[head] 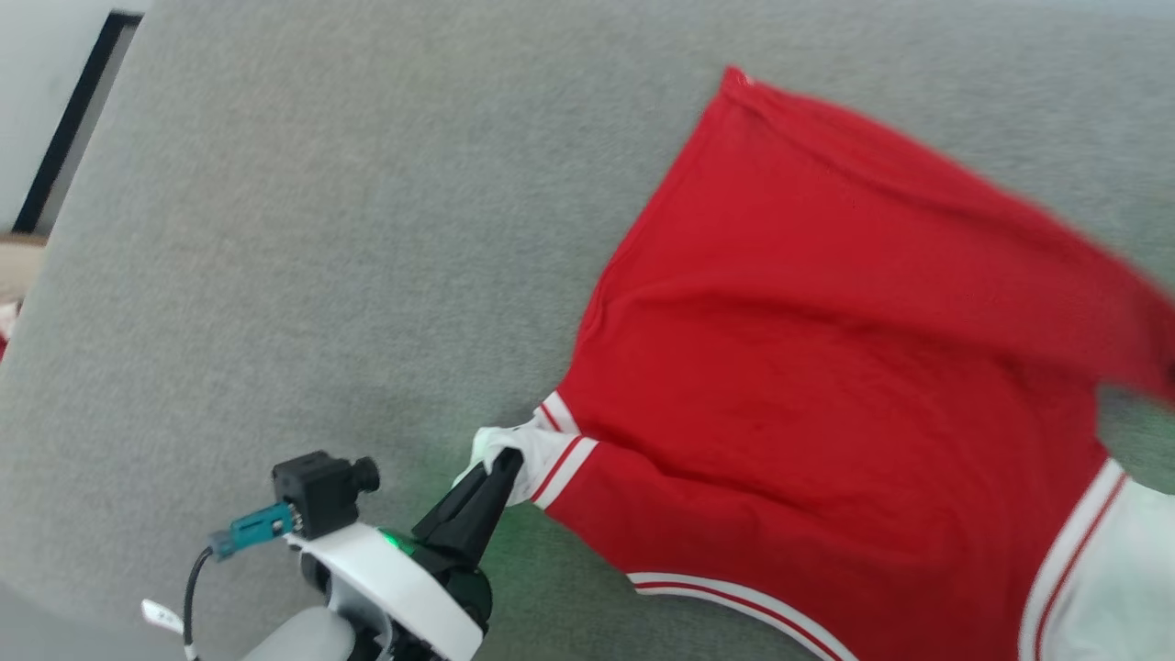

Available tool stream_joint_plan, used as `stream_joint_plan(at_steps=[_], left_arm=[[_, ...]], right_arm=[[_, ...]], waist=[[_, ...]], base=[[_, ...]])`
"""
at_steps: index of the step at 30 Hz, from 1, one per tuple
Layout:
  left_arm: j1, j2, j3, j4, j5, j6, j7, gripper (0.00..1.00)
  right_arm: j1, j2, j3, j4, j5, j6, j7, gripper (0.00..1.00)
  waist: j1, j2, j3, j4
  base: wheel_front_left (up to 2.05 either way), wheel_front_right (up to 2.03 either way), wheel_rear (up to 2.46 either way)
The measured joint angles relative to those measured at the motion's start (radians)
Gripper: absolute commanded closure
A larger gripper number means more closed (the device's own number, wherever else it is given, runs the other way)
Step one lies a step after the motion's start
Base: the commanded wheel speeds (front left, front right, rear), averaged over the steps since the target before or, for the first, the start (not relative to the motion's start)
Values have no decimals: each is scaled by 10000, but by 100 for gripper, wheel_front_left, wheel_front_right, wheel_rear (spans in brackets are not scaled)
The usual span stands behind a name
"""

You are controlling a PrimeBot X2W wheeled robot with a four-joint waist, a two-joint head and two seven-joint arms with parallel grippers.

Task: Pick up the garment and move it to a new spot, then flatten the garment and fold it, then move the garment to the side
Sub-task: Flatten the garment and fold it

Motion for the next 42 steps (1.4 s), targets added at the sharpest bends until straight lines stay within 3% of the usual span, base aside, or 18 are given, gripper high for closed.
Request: stream_joint_plan(at_steps=[4, 10, 14, 21, 22, 23, 24, 29, 34, 37, 39, 42], left_arm=[[319, 123, 186, 52, -69, 38, -27, 100], [730, 272, 512, -17, -100, 105, -31, 100], [877, 301, 660, -96, -75, 148, -31, 100], [1022, 408, 688, -337, 12, 299, -31, 100], [1059, 418, 681, -366, 12, 320, -31, 100], [1119, 445, 673, -405, 12, 336, -29, 100], [1129, 456, 673, -428, 12, 339, -31, 100], [1181, 462, 635, -510, 10, 391, -29, 100], [1194, 372, 531, -589, 15, 410, -8, 100], [1164, 313, 468, -648, 77, 410, 27, 100], [1104, 265, 410, -675, 113, 393, 69, 100], [915, 198, 330, -639, 167, 318, 113, 100]], right_arm=[[2091, -464, 67, -1335, 788, 0, -15, 100], [4869, -752, 119, -2997, 819, 0, -282, 100], [6123, -558, 155, -3710, 571, 0, -163, 100], [6800, 221, -326, -4309, -79, 0, 0, 100], [6841, 268, -412, -4358, -198, 0, 67, 85], [6970, 295, -627, -4533, -414, 0, 180, 54], [7014, 318, -796, -4650, -522, 0, 182, 0], [7235, 431, -1837, -5218, -564, 0, 192, 0], [7282, 330, -3814, -6211, -470, 0, 504, 0], [6449, 516, -4920, -6435, -738, 0, 531, 0], [5555, 734, -5104, -6414, -1032, 0, 451, 0], [4076, 1012, -4544, -5994, -1555, 0, 276, 0]], waist=[[0, 0, -359, -433], [0, 0, -721, -939], [0, 0, -851, -1078], [0, 0, -900, -1119], [-1, 0, -906, -1121], [-1, 0, -936, -1120], [0, 0, -958, -1119], [0, 0, -1035, -1076], [-1, 0, -1100, -916], [-1, 0, -1036, -780], [0, 0, -947, -676], [-1, 0, -779, -502]], base=[[0, 0, 0], [0, 0, 0], [0, 0, 0], [0, 0, 0], [0, 0, 0], [0, 0, 0], [0, 0, 0], [0, 0, 0], [0, 0, 0], [0, 0, 0], [0, 0, 0], [0, 0, 0]])
